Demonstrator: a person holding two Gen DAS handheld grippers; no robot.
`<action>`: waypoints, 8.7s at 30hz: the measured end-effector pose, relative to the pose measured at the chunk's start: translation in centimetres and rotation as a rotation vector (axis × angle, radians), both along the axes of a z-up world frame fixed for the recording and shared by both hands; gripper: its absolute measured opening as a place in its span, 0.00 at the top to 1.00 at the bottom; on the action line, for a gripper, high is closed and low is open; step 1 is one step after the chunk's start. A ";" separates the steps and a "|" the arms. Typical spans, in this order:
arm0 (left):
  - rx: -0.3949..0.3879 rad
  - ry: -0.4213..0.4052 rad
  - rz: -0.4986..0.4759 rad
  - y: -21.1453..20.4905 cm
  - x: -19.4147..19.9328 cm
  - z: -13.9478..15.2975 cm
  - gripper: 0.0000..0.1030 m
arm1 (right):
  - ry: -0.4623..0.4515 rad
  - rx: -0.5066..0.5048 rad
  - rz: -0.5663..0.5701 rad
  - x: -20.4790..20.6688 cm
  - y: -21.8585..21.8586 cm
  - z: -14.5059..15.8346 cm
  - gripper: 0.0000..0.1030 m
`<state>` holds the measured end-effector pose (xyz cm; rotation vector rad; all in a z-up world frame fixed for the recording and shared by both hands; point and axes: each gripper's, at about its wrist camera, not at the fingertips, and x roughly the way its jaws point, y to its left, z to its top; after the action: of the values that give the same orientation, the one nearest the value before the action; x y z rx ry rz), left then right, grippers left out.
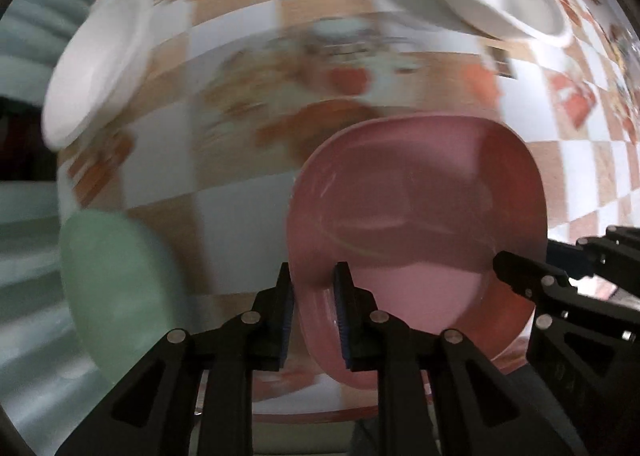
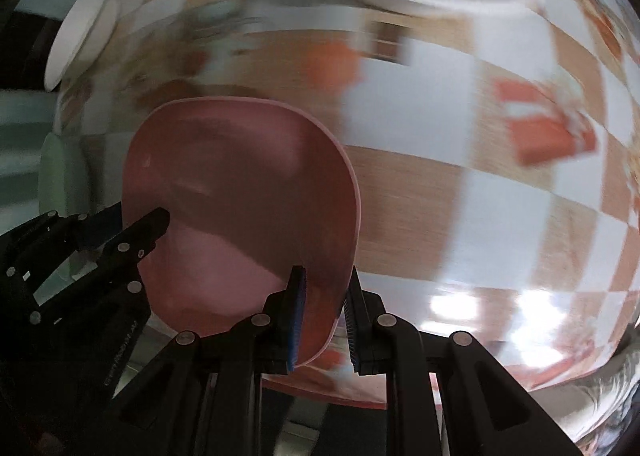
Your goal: Organize plates and bowls
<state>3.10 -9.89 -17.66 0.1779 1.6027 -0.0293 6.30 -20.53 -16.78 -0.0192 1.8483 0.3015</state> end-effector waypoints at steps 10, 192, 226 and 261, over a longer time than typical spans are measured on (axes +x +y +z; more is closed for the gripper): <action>-0.013 -0.042 0.006 1.4 -1.1 0.2 0.80 | 0.009 -0.040 0.024 1.1 2.3 0.1 0.79; -0.220 -0.023 0.125 -2.3 18.1 1.4 0.68 | -0.059 0.019 -0.231 18.6 -12.3 -2.2 0.69; -0.179 0.011 -0.076 -1.2 2.0 1.5 0.42 | 0.068 0.010 -0.133 0.9 -7.2 -2.0 0.84; -0.042 -0.237 0.371 22.1 9.5 9.1 0.21 | -0.096 0.131 -0.066 12.8 8.7 6.1 0.18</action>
<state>12.62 12.18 -8.60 -0.1463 1.3763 0.2373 19.07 -11.86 -10.66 0.1154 1.7268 0.3682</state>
